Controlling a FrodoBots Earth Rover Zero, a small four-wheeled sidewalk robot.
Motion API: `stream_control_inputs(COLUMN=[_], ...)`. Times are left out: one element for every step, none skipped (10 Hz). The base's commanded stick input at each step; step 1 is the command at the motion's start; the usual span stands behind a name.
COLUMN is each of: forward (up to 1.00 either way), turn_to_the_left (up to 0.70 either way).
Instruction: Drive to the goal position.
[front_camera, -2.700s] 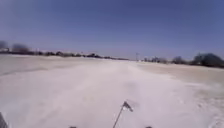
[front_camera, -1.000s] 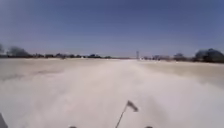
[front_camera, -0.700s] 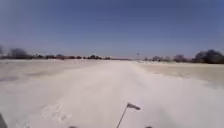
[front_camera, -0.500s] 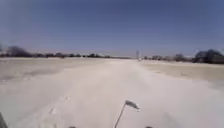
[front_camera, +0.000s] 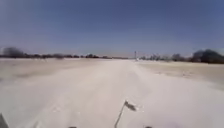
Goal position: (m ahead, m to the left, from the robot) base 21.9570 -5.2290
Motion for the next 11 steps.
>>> stream_control_inputs(forward=[0.70,0.70,0.70,0.70,0.70,0.70,0.70,0.70,0.70,0.70,0.70], turn_to_the_left=[0.00,0.00,0.00,0.00,0.00,0.00,0.00,0.00,0.00,0.00,0.00])
